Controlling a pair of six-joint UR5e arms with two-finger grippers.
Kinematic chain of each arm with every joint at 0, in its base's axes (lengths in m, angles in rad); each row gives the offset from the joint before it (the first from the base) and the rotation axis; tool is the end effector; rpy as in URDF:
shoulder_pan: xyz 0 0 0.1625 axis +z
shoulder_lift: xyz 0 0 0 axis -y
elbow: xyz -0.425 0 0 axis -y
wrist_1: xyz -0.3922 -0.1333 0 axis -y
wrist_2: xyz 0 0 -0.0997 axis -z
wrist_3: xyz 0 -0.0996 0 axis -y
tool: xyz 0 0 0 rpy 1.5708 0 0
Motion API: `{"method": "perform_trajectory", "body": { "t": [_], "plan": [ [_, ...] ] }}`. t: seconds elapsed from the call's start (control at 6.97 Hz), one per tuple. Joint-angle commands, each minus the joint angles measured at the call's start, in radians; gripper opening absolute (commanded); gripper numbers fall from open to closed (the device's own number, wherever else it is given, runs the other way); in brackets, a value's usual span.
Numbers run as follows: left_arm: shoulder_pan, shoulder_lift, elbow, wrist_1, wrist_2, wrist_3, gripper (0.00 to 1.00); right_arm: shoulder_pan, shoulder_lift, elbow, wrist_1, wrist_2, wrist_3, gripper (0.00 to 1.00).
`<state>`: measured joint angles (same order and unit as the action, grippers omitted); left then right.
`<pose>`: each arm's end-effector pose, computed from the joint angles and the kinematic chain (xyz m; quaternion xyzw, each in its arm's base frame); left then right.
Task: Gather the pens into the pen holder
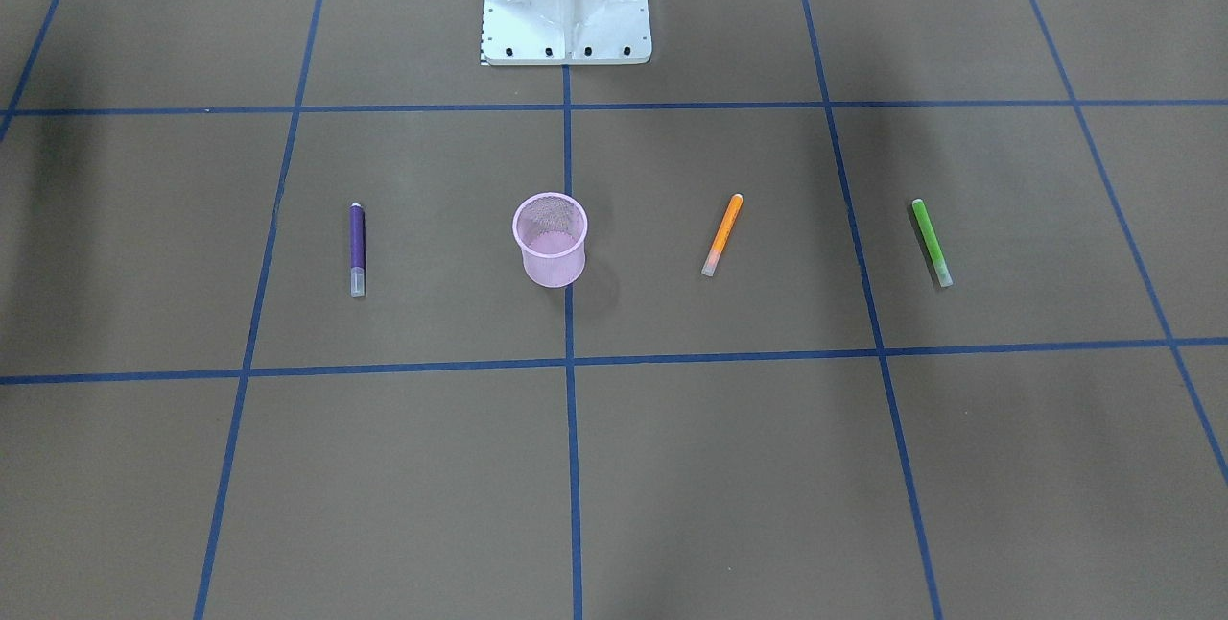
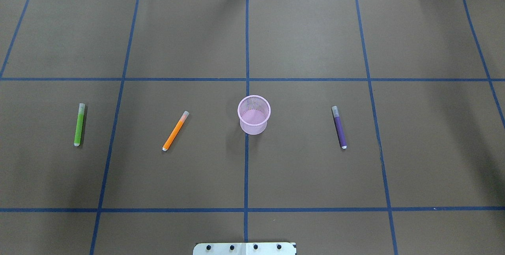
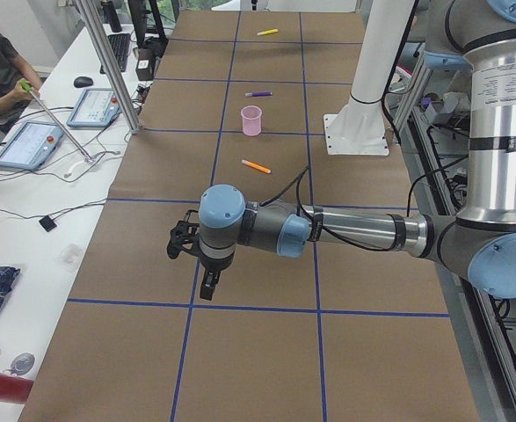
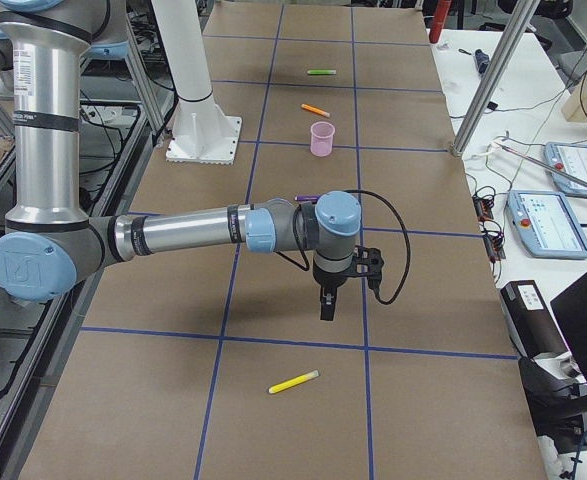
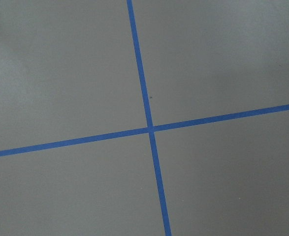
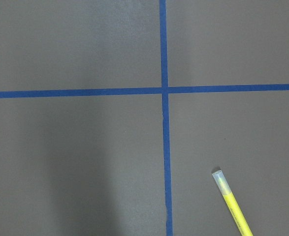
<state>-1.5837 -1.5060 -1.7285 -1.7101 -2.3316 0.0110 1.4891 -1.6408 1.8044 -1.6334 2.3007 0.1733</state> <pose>-0.0708 -0.4757 0.5975 0.1120 0.3675 0.0421 0.9223 0.0288 -0.4678 0.5864 0.0014 -0.3596 0.0247 0.9328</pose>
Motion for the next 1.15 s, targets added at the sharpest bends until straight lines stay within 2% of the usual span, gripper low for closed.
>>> {"method": "perform_trajectory", "body": {
  "t": [0.0,0.72,1.0],
  "plan": [
    [0.013,0.022,0.001,0.003,-0.006,0.007,1.00,0.008,-0.004,0.025,0.001,0.013,0.002,1.00],
    [0.021,0.017,-0.003,-0.025,-0.015,0.006,1.00,0.011,-0.027,0.030,0.014,0.006,-0.003,1.00],
    [0.025,0.026,-0.009,-0.095,-0.072,0.003,1.00,0.017,-0.037,0.075,0.020,0.026,-0.003,1.00]
  ]
}}
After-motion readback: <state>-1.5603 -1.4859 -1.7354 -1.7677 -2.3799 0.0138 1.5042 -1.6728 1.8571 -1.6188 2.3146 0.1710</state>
